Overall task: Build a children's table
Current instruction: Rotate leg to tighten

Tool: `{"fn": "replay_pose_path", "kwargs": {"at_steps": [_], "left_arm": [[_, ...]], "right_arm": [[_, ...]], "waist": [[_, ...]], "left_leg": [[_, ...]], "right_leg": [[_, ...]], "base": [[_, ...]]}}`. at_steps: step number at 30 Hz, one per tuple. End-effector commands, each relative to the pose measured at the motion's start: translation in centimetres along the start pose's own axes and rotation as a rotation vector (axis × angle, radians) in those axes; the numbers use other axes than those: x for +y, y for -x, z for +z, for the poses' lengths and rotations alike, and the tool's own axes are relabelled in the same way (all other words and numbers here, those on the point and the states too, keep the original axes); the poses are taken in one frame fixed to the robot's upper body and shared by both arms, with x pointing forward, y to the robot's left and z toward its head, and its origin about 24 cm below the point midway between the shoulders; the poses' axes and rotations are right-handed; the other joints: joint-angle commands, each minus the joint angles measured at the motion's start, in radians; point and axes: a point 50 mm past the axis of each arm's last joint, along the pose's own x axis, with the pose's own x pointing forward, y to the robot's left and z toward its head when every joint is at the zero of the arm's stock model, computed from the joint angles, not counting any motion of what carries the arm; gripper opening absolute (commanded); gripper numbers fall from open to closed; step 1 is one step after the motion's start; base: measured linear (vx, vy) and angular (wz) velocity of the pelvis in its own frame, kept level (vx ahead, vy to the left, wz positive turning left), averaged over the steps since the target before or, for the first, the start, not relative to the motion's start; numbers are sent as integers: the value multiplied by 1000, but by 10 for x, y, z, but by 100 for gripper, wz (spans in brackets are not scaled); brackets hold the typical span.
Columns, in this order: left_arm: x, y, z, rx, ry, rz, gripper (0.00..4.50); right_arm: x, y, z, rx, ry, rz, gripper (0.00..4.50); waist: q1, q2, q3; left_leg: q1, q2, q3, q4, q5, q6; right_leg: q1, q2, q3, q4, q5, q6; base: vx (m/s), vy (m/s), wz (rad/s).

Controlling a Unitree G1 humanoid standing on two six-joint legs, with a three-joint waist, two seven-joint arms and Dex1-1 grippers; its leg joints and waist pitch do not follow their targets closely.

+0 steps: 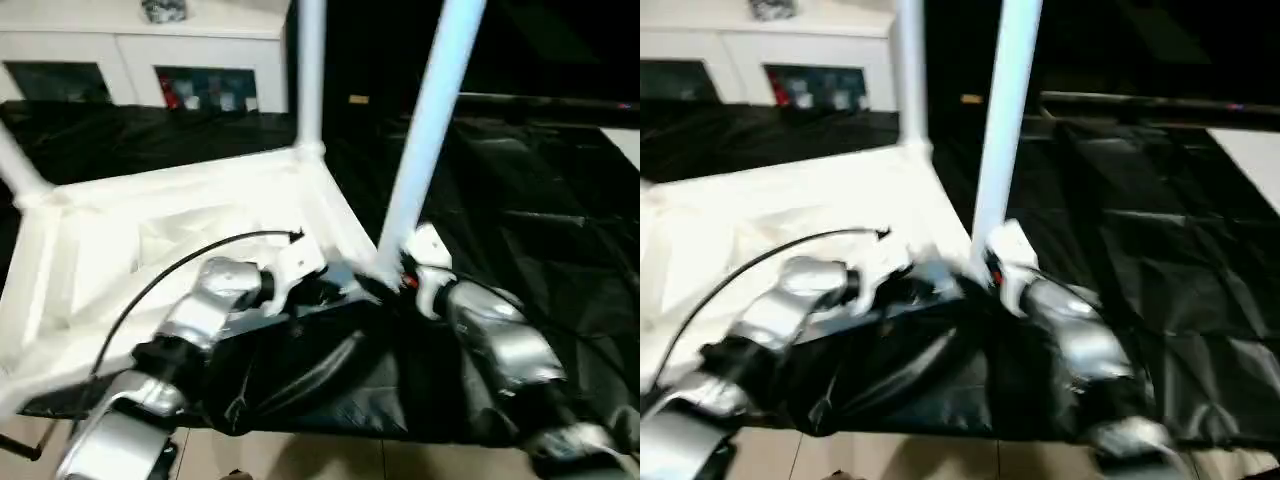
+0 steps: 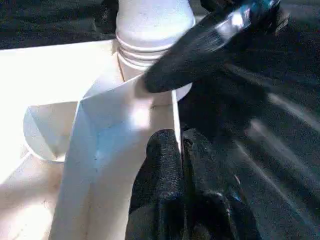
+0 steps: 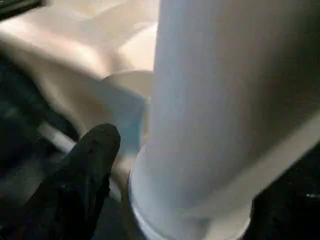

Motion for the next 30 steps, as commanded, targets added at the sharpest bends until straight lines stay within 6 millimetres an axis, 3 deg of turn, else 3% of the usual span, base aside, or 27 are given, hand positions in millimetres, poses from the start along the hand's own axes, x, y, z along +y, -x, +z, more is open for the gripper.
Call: {"fn": "replay_pose_path", "kwargs": {"at_steps": [1, 4, 5, 6, 8, 11, 12, 13, 14, 19, 20, 23, 26, 27, 28, 30], "left_arm": [[-6, -5, 17, -59, -78, -83, 0], [-6, 4, 15, -55, -81, -128, 0], [-6, 7, 14, -50, -86, -150, 0], [-6, 11, 12, -41, -88, -169, 0], [-6, 18, 9, -21, -92, -193, 0], [-7, 20, 8, -14, -92, -203, 0], [-7, 22, 6, -4, -95, -209, 0], [-7, 24, 5, 4, -95, -216, 0], [-7, 25, 4, 7, -95, -219, 0], [-8, 26, 3, 0, -84, -222, 0], [-6, 24, 4, -9, -75, -197, 0], [-4, 23, 5, -17, -64, -169, 0], [-3, 21, 6, -22, -65, -145, 0], [1, 16, 9, -34, -49, -82, 0], [1, 16, 9, -34, -49, -82, 0], [8, 3, 15, -53, -12, 44, 0]], "right_arm": [[10, 0, 5, -19, 14, 111, 383], [9, 12, 8, -14, 39, 209, 383], [10, 17, 9, -7, 50, 253, 356], [12, 20, 9, 4, 64, 294, 356], [14, 23, 9, 27, 83, 347, 337], [15, 23, 9, 36, 91, 364, 309], [16, 23, 9, 44, 96, 376, 309], [17, 23, 9, 51, 102, 389, 303], [18, 22, 9, 56, 107, 402, 284], [24, 21, 7, 70, 121, 442, 270], [25, 20, 6, 73, 121, 442, 269], [26, 19, 4, 74, 120, 440, 267], [26, 17, 4, 65, 112, 421, 267], [22, 9, 2, 50, 87, 295, 267], [22, 9, 2, 50, 87, 295, 267], [13, -8, -3, 33, -10, 37, 266]], "waist": [[0, -5, -66], [5, -7, -65], [7, -11, -64], [11, -9, -63], [10, -14, -61], [12, -11, -60], [12, -18, -60], [13, -17, -60], [13, -15, -60], [13, -17, -62], [14, -11, -63], [13, -14, -63], [14, -14, -61], [14, -18, -61], [13, -16, -60], [7, -15, -57]], "left_leg": [[6, 18, 3, -65, -181, 71], [8, 20, 4, -65, -195, 68], [8, 21, 5, -65, -201, 69], [10, 21, 4, -66, -209, 65], [10, 23, 5, -67, -217, 61], [12, 23, 4, -68, -221, 52], [10, 23, 5, -68, -218, 51], [10, 22, 4, -69, -216, 49], [9, 23, 3, -69, -213, 46], [8, 21, 4, -67, -191, 49], [8, 21, 4, -66, -185, 50], [8, 20, 4, -65, -187, 50], [9, 20, 4, -66, -204, 45], [9, 20, 5, -66, -206, 45], [10, 20, 5, -67, -204, 40], [8, 16, 4, -69, -214, 13]], "right_leg": [[56, -51, 41, -68, -123, -239], [57, -53, 42, -69, -150, -239], [55, -53, 42, -71, -162, -239], [54, -53, 41, -72, -185, -234], [53, -55, 42, -74, -213, -227], [48, -55, 43, -75, -238, -221], [50, -55, 43, -76, -240, -218], [50, -57, 43, -76, -250, -215], [50, -57, 43, -75, -249, -212], [51, -56, 43, -71, -218, -217], [52, -56, 43, -69, -206, -221], [52, -55, 42, -70, -196, -225], [52, -55, 42, -73, -229, -217], [51, -55, 42, -75, -238, -214], [48, -55, 43, -75, -245, -212], [45, -56, 42, -80, -304, -194]], "base": [[0, 0, 0], [0, 0, 0], [0, 0, 0], [0, 0, 0], [0, 0, 0], [0, 0, 0], [0, 0, 0], [0, 0, 0], [0, 0, 0], [0, 0, 0], [0, 0, 0], [0, 0, 0], [0, 0, 0], [0, 0, 0], [0, 0, 0], [0, 0, 0]]}}
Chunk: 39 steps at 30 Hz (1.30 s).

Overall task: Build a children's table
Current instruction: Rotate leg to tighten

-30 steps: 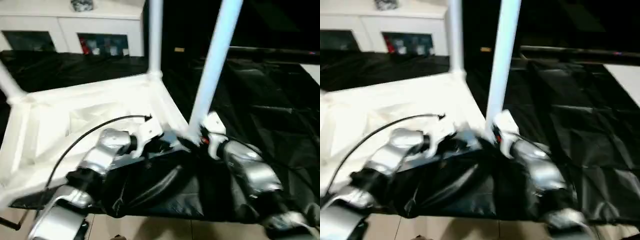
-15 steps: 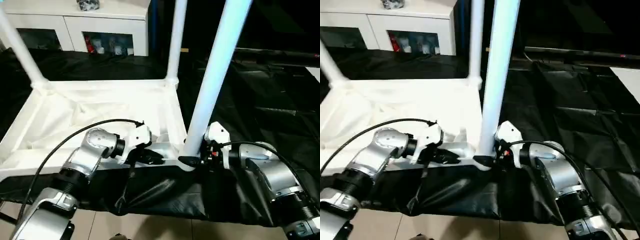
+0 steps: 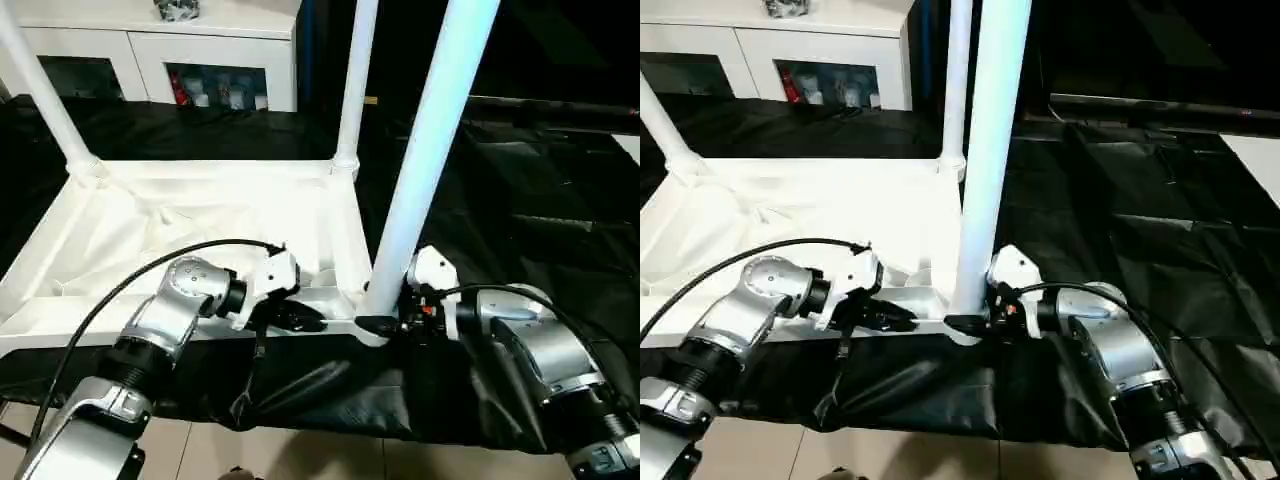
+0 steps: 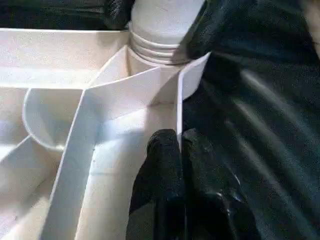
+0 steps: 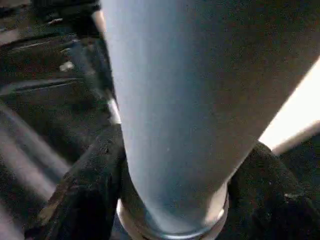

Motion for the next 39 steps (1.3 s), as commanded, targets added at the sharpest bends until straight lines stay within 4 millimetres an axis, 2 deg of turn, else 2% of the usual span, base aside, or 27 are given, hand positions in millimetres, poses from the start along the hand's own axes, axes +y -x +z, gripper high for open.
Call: {"fn": "replay_pose_path", "kwargs": {"at_steps": [1, 2, 4, 5, 7, 8, 10, 12, 14, 16, 20, 23, 25, 28, 29, 31, 33, 35, 36, 37, 39], "left_arm": [[6, -12, 24, -72, -34, 72, 0], [9, -19, 27, -78, -11, 128, 0], [10, -33, 35, -97, 23, 205, 0], [10, -39, 38, -106, 37, 229, 0], [8, -46, 42, -116, 50, 248, 0], [5, -55, 45, -122, 50, 254, 0], [2, -59, 47, -124, 44, 252, 0], [1, -61, 48, -126, 40, 251, 0], [-1, -63, 50, -135, 37, 240, 0], [-1, -61, 49, -133, 25, 234, 0], [0, -50, 41, -107, -19, 193, 0], [1, -43, 36, -89, -26, 169, 0], [1, -35, 31, -75, -43, 118, 0], [0, -32, 30, -76, -48, 95, 0], [-6, -22, 25, -81, -72, -13, 0], [-6, -22, 25, -81, -73, -17, 0], [-9, -14, 21, -68, -94, -83, 0], [-9, -9, 18, -51, -104, -112, 0], [-9, -8, 18, -48, -105, -117, 0], [-10, -5, 17, -43, -106, -131, 0], [-10, -2, 16, -36, -106, -151, 0]], "right_arm": [[4, -14, -5, 36, -13, -71, 266], [1, -21, -7, 19, -72, -170, 266], [0, -37, -5, -17, -181, -309, 266], [0, -43, -4, -26, -213, -347, 266], [3, -51, -1, -34, -230, -379, 266], [7, -62, 6, -42, -204, -405, 266], [10, -65, 8, -51, -183, -394, 266], [11, -67, 10, -59, -175, -385, 319], [10, -67, 11, -79, -198, -379, 334], [8, -65, 12, -90, -204, -373, 355], [0, -51, 12, -69, -112, -310, 386], [-4, -41, 8, -45, -92, -261, 386], [-5, -26, 5, -36, -44, -165, 386], [-5, -21, 4, -33, -26, -134, 386], [-2, -7, 4, -27, 19, -5, 386], [-2, -6, 4, -27, 21, 0, 386], [3, 3, 5, -10, 55, 103, 386], [7, 9, 5, 12, 74, 173, 386], [8, 10, 4, 19, 79, 185, 371], [9, 11, 3, 34, 94, 205, 371], [10, 13, 2, 55, 115, 230, 351]], "waist": [[-4, -7, -62], [-10, -6, -63], [-15, -3, -62], [-19, -4, -63], [-21, -5, -64], [-20, -1, -65], [-20, 1, -66], [-20, 0, -67], [-18, 1, -69], [-19, 2, -68], [-20, 0, -67], [-20, -1, -68], [-16, -4, -67], [-16, -2, -68], [-15, 0, -67], [-14, -2, -68], [-14, -1, -68], [-5, 1, -66], [-4, 1, -66], [-2, -3, -64], [-2, -2, -63]], "left_leg": [[11, 15, -1, -72, -235, -2], [4, 15, -3, -74, -230, -2], [8, 15, -3, -74, -245, -8], [9, 13, -2, -74, -246, -11], [8, 13, -1, -72, -238, -5], [7, 12, -1, -72, -227, -1], [5, 10, -1, -70, -220, 4], [3, 10, 1, -69, -205, 17], [2, 10, 2, -68, -189, 29], [3, 11, 2, -69, -195, 31], [4, 12, 1, -69, -215, 37], [2, 12, 3, -68, -200, 47], [2, 12, 3, -66, -197, 54], [1, 14, 3, -67, -190, 60], [3, 15, 2, -67, -196, 59], [0, 17, 2, -66, -193, 70], [4, 18, 4, -66, -200, 73], [8, 20, 5, -67, -214, 72], [8, 22, 4, -69, -218, 69], [9, 22, 4, -70, -225, 63], [10, 22, 4, -71, -236, 54]], "right_leg": [[44, -57, 38, -88, -353, -178], [46, -57, 40, -85, -350, -168], [43, -55, 40, -87, -336, -176], [43, -53, 40, -88, -332, -175], [44, -54, 42, -87, -306, -180], [45, -54, 41, -87, -289, -182], [47, -53, 41, -86, -274, -182], [50, -52, 42, -84, -239, -184], [51, -51, 41, -81, -206, -193], [51, -51, 41, -81, -206, -196], [52, -50, 40, -83, -228, -194], [53, -52, 42, -82, -210, -199], [55, -52, 41, -82, -215, -196], [54, -52, 41, -79, -191, -211], [54, -52, 41, -80, -192, -215], [56, -54, 43, -76, -175, -221], [52, -51, 42, -77, -164, -231], [51, -51, 42, -77, -188, -231], [51, -52, 42, -78, -196, -229], [49, -53, 42, -77, -213, -226], [48, -54, 43, -82, -247, -218]], "base": [[0, 0, 0], [0, 0, 0], [0, 0, 0], [0, 0, 0], [0, 0, 0], [0, 0, 0], [0, 0, 0], [0, 0, 0], [0, 0, 0], [0, 0, 0], [0, 0, 0], [0, 0, 0], [0, 0, 0], [0, 0, 0], [0, 0, 0], [0, 0, 0], [0, 0, 0], [0, 0, 0], [0, 0, 0], [0, 0, 0], [0, 0, 0]]}}
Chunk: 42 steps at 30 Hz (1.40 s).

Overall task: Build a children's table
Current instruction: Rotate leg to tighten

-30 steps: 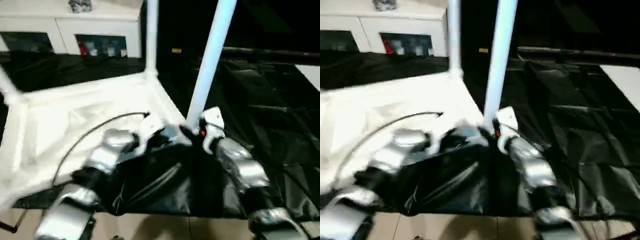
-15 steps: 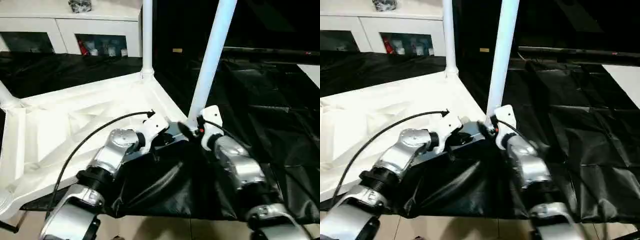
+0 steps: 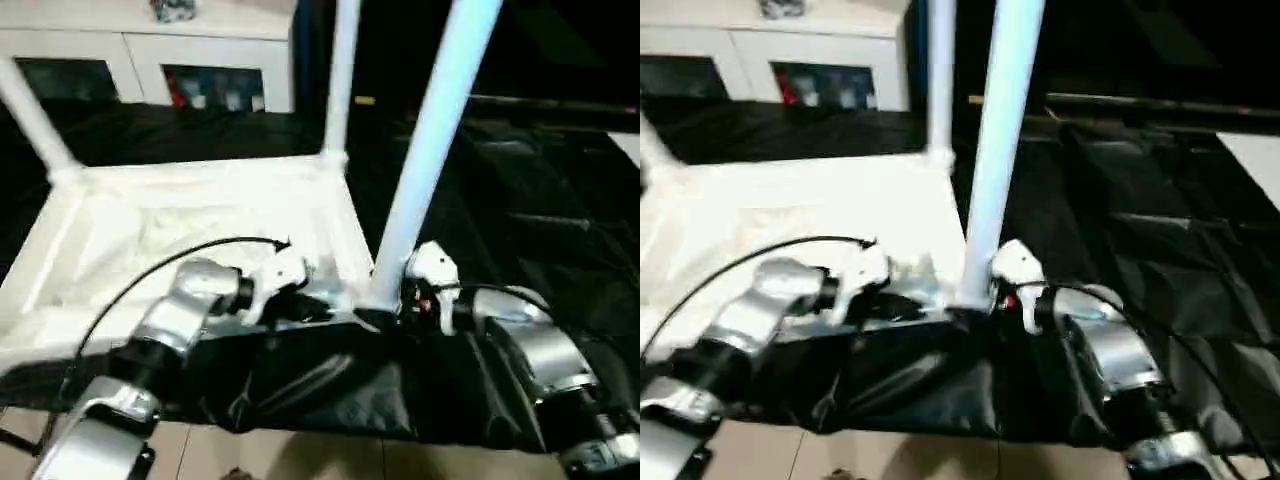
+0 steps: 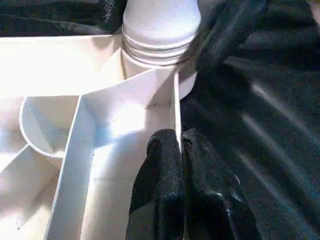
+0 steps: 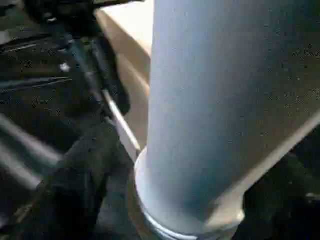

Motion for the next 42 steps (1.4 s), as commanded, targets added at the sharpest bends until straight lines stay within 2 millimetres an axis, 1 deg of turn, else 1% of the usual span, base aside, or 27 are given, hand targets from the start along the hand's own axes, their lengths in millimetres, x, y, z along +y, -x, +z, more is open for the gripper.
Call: {"fn": "replay_pose_path", "kwargs": {"at_steps": [1, 2, 4, 5, 6, 7, 9, 12, 16, 18, 20, 21, 22, 23, 26, 27, 28, 29, 30, 31, 33, 34, 35, 37, 38, 40, 42], "left_arm": [[-3, -3, 14, -30, -74, -55, 0], [-4, -1, 13, -25, -75, -68, 0], [-5, 1, 13, -21, -74, -84, 0], [-5, 1, 12, -19, -75, -86, 0], [-5, 1, 12, -18, -75, -86, 0], [-5, 1, 12, -16, -76, -86, 0], [-5, 1, 12, -17, -78, -81, 0], [-4, 1, 12, -24, -77, -67, 0], [0, -2, 12, -35, -54, 18, 0], [6, -11, 16, -61, -22, 121, 0], [11, -24, 20, -70, 3, 201, 0], [11, -26, 20, -70, 6, 211, 0], [13, -35, 24, -77, 18, 250, 0], [13, -38, 25, -79, 20, 258, 0], [13, -55, 35, -91, 35, 305, 0], [13, -63, 41, -104, 46, 324, 0], [13, -63, 41, -105, 46, 324, 0], [13, -70, 47, -120, 56, 339, 0], [13, -71, 48, -121, 52, 339, 0], [13, -73, 49, -122, 50, 339, 0], [13, -74, 50, -116, 37, 335, 0], [12, -73, 49, -114, 35, 330, 0], [12, -69, 46, -105, 19, 307, 0], [11, -67, 44, -102, 11, 297, 0], [11, -58, 38, -93, -7, 271, 0], [11, -53, 35, -93, -24, 253, 0], [8, -45, 31, -95, -35, 199, 0]], "right_arm": [[10, -4, 1, 16, 31, 81, 342], [10, -4, 1, 25, 40, 93, 330], [12, -4, 0, 40, 50, 110, 330], [12, -4, 0, 46, 55, 117, 309], [12, -5, 0, 49, 57, 120, 309], [12, -5, 0, 50, 58, 121, 289], [13, -6, 1, 51, 61, 126, 275], [14, -8, 2, 50, 63, 137, 269], [15, -13, 1, 26, 30, 92, 265], [7, -22, -2, 11, -11, -71, 264], [-1, -32, -6, 6, -87, -241, 263], [-1, -33, -6, 7, -101, -257, 263], [-3, -39, -8, -7, -141, -339, 263], [-3, -41, -8, -9, -150, -354, 263], [-1, -54, -9, -15, -213, -435, 263], [0, -63, -8, -2, -213, -479, 263], [0, -63, -8, -2, -213, -480, 263], [1, -72, -4, -6, -214, -514, 263], [1, -74, -2, -13, -218, -518, 263], [1, -76, -1, -18, -221, -521, 263], [1, -80, 5, -45, -226, -517, 263], [1, -80, 6, -50, -229, -511, 298], [2, -79, 7, -71, -248, -476, 332], [2, -78, 7, -78, -257, -461, 335], [2, -71, 4, -55, -222, -424, 361], [1, -67, 1, -28, -192, -405, 374], [-1, -59, -2, -17, -160, -389, 379]], "waist": [[0, -9, -60], [-2, -11, -60], [-3, -11, -60], [-3, -13, -61], [-3, -12, -61], [-2, -14, -61], [-2, -13, -62], [-1, -16, -62], [-2, -15, -59], [-3, -15, -58], [-11, -16, -56], [-13, -16, -57], [-13, -14, -59], [-17, -16, -56], [-18, -13, -58], [-18, -14, -59], [-21, -11, -58], [-21, -13, -59], [-22, -12, -59], [-24, -7, -61], [-23, -8, -61], [-23, -7, -62], [-24, -2, -62], [-25, -3, -62], [-27, -7, -62], [-25, -6, -62], [-26, -10, -62]], "left_leg": [[12, 23, 3, -70, -237, 49], [10, 22, 3, -70, -233, 47], [9, 22, 2, -71, -227, 45], [9, 21, 3, -70, -223, 46], [10, 21, 3, -69, -221, 47], [9, 21, 3, -70, -213, 48], [8, 21, 3, -69, -207, 49], [8, 21, 3, -69, -205, 51], [10, 20, 3, -69, -216, 46], [9, 19, 4, -69, -224, 37], [8, 15, 2, -72, -236, 13], [10, 15, 0, -73, -246, 7], [13, 15, -2, -73, -259, 2], [11, 15, -1, -74, -263, 1], [11, 12, -1, -73, -270, 5], [11, 11, -2, -73, -267, 5], [10, 12, -1, -73, -260, 4], [10, 11, -1, -73, -261, 7], [10, 11, 0, -72, -263, 7], [9, 9, -1, -72, -261, 7], [8, 9, -1, -72, -261, 14], [6, 10, -1, -72, -252, 19], [8, 11, -1, -72, -252, 20], [6, 11, -1, -73, -258, 25], [5, 11, -1, -73, -257, 25], [6, 12, -1, -73, -254, 33], [4, 13, -1, -74, -255, 33]], "right_leg": [[48, -55, 43, -78, -259, -216], [48, -55, 43, -78, -264, -211], [49, -55, 43, -77, -259, -207], [49, -54, 43, -77, -254, -207], [48, -55, 43, -77, -252, -208], [49, -54, 43, -76, -244, -210], [49, -54, 42, -75, -234, -212], [49, -55, 42, -75, -239, -211], [46, -55, 43, -78, -267, -204], [45, -54, 42, -81, -294, -194], [43, -54, 40, -86, -352, -173], [42, -53, 39, -89, -374, -166], [43, -54, 38, -91, -391, -155], [40, -53, 41, -94, -389, -150], [40, -54, 41, -95, -393, -147], [41, -53, 40, -96, -392, -143], [39, -52, 42, -95, -370, -149], [41, -51, 41, -95, -366, -149], [39, -52, 42, -95, -365, -151], [42, -51, 41, -95, -354, -153], [43, -51, 41, -95, -340, -155], [45, -51, 41, -92, -322, -160], [44, -50, 42, -92, -309, -164], [46, -49, 41, -90, -299, -170], [47, -50, 41, -90, -298, -170], [48, -51, 41, -90, -291, -173], [49, -53, 41, -90, -304, -171]], "base": [[0, 0, 0], [0, 0, 0], [0, 0, 0], [0, 0, 0], [0, 0, 0], [0, 0, 0], [0, 0, 0], [0, 0, 0], [0, 0, 0], [0, 0, 0], [0, 0, 0], [0, 0, 0], [0, 0, 0], [0, 0, 0], [0, 0, 0], [0, 0, 0], [0, 0, 0], [0, 0, 0], [0, 0, 0], [0, 0, 0], [0, 0, 0], [0, 0, 0], [0, 0, 0], [0, 0, 0], [0, 0, 0], [0, 0, 0], [0, 0, 0]]}}
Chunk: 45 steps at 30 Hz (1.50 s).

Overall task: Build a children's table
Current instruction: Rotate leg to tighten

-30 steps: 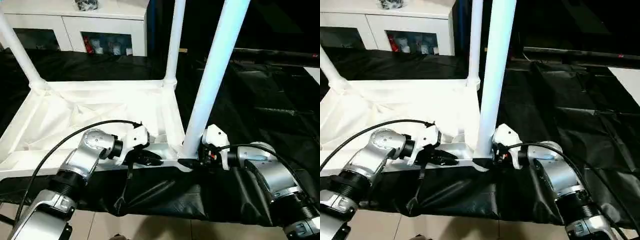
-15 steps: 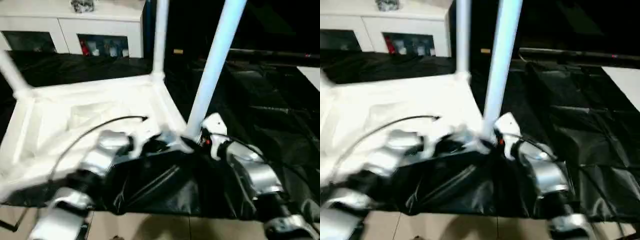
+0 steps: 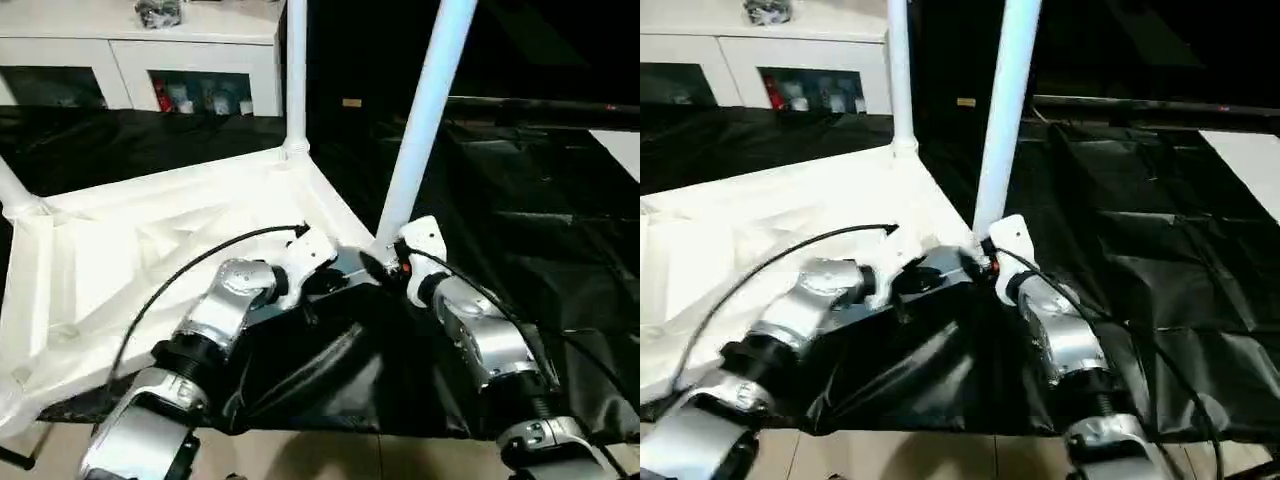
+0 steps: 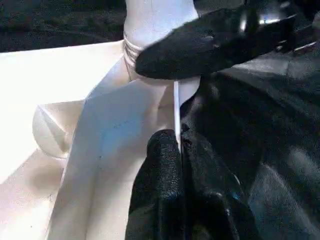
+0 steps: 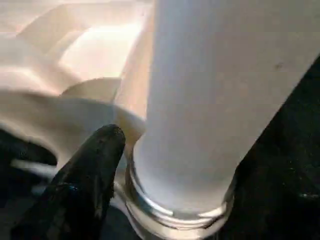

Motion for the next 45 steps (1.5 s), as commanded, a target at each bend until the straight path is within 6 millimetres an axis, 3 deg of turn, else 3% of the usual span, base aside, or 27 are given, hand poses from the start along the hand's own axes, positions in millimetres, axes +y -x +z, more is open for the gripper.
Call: {"fn": "replay_pose_path", "kwargs": {"at_steps": [1, 7, 11, 13, 14, 19, 24, 31, 32, 33, 34, 36, 37, 38, 39, 41, 45], "left_arm": [[-14, -6, 19, -110, -74, -125, 0], [-14, 10, 11, -92, -97, -217, 0], [-13, 23, 4, -70, -113, -283, 0], [-13, 27, 2, -63, -121, -298, 0], [-12, 30, 1, -58, -123, -307, 0], [-11, 39, -3, -46, -127, -345, 0], [-12, 40, -3, -44, -128, -365, 0], [-17, 38, -3, -60, -121, -366, 0], [-17, 36, -4, -64, -116, -353, 0], [-18, 36, -4, -65, -115, -351, 0], [-18, 35, -3, -67, -112, -343, 0], [-14, 26, 1, -78, -88, -253, 0], [-12, 20, 4, -88, -74, -203, 0], [-9, 6, 11, -97, -41, -108, 0], [-9, 6, 11, -97, -41, -108, 0], [-12, -14, 20, -93, -8, -10, 0], [-20, -32, 28, -88, -2, 35, 0]], "right_arm": [[23, -4, -7, 32, 11, 147, 379], [10, 8, -7, 24, 47, 231, 379], [9, 23, -6, 39, 112, 399, 379], [9, 28, -6, 45, 123, 452, 379], [9, 32, -6, 49, 129, 486, 352], [11, 41, -6, 61, 165, 583, 313], [11, 46, -7, 84, 191, 622, 279], [17, 46, -11, 85, 185, 636, 270], [18, 44, -11, 72, 163, 611, 270], [18, 43, -11, 70, 160, 607, 270], [18, 42, -11, 63, 149, 594, 270], [17, 32, -10, 35, 108, 463, 270], [16, 25, -10, 25, 80, 377, 270], [13, 13, -10, 11, 13, 208, 269], [13, 13, -10, 11, 13, 208, 269], [19, -4, -9, 1, -87, 54, 269], [30, -21, -6, 25, -69, -63, 269]], "waist": [[3, -8, -59], [6, -7, -61], [7, -7, -61], [10, -9, -60], [14, -9, -59], [21, -9, -55], [26, -9, -58], [30, -14, -60], [28, -15, -59], [27, -22, -60], [29, -17, -58], [27, -19, -55], [24, -29, -55], [22, -22, -51], [19, -26, -51], [15, -21, -52], [12, -20, -54]], "left_leg": [[0, 14, 0, -71, -246, 33], [2, 18, 1, -69, -216, 44], [1, 19, 3, -67, -211, 59], [5, 20, 4, -67, -213, 63], [4, 22, 4, -68, -216, 63], [10, 23, 5, -70, -247, 45], [8, 22, 4, -70, -232, 41], [6, 23, 4, -67, -200, 50], [5, 22, 4, -67, -200, 52], [5, 22, 6, -66, -200, 54], [6, 22, 5, -68, -203, 52], [7, 21, 5, -69, -216, 44], [6, 22, 5, -70, -216, 40], [12, 19, 3, -71, -256, 18], [9, 18, 3, -72, -258, 9], [13, 17, -2, -75, -270, -13], [10, 11, 1, -72, -271, 2]], "right_leg": [[49, -54, 40, -89, -301, -177], [50, -53, 40, -77, -205, -215], [53, -52, 41, -73, -164, -231], [51, -53, 41, -73, -174, -233], [52, -55, 42, -75, -187, -231], [45, -54, 42, -80, -251, -219], [47, -54, 42, -77, -234, -218], [50, -55, 42, -71, -199, -223], [49, -54, 41, -72, -205, -221], [49, -54, 42, -73, -207, -220], [48, -55, 42, -73, -225, -216], [45, -55, 42, -78, -261, -204], [45, -55, 42, -80, -278, -197], [38, -57, 40, -89, -368, -176], [38, -57, 41, -88, -384, -170], [34, -58, 40, -93, -414, -154], [35, -55, 42, -98, -383, -148]], "base": [[0, 0, 0], [0, 0, 0], [0, 0, 0], [0, 0, 0], [0, 0, 0], [0, 0, 0], [0, 0, 0], [0, 0, 0], [0, 0, 0], [0, 0, 0], [0, 0, 0], [0, 0, 0], [0, 0, 0], [0, 0, 0], [0, 0, 0], [-29, 4, -2], [0, 0, 0]]}}
